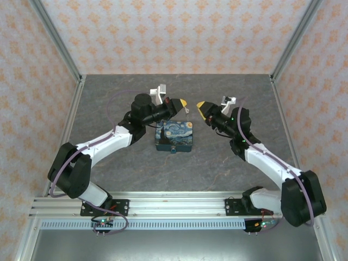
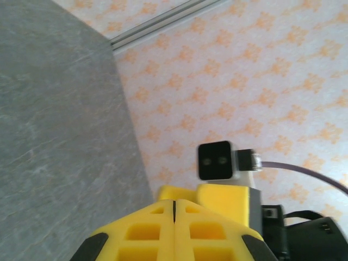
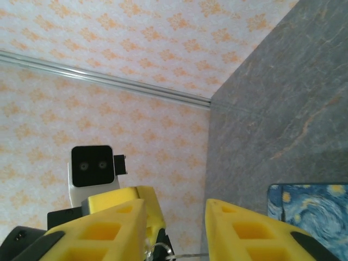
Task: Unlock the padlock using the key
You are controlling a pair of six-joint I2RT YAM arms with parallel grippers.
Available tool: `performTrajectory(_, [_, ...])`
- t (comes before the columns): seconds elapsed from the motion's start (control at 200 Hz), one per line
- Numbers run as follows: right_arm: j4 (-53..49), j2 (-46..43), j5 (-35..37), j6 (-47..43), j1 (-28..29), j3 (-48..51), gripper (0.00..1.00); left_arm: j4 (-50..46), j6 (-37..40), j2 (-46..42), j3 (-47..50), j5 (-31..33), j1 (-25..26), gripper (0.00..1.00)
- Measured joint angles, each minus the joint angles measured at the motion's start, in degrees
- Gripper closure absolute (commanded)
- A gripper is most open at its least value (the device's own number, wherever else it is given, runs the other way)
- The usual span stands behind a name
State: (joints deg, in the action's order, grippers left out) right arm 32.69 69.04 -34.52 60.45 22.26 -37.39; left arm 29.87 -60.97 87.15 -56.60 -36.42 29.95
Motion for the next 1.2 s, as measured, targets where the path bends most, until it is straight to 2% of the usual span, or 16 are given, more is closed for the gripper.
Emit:
performTrajectory(0.195, [6.1,3.65,1.84,3.26,3.08,0.0,0.57,4.11,-3.78,1.53,1.31,0.66,0.0,1.0])
performTrajectory(0.48, [10.49,5.7,3.74,4.57,6.25,0.0,0.61,5.64,-7.43,1.64,1.92,1.95,0.0,1.0])
performTrajectory(0.786, [12.46,6.4,4.37,5.22,6.75,0.2,0.7,7.1,-10.64,3.32,1.92,2.6,0.0,1.0])
performTrajectory(1.201, [13.03,7.13,4.57,5.4,6.84,1.27,0.75,7.3,-12.76,4.28,1.92,3.5,0.04,1.0])
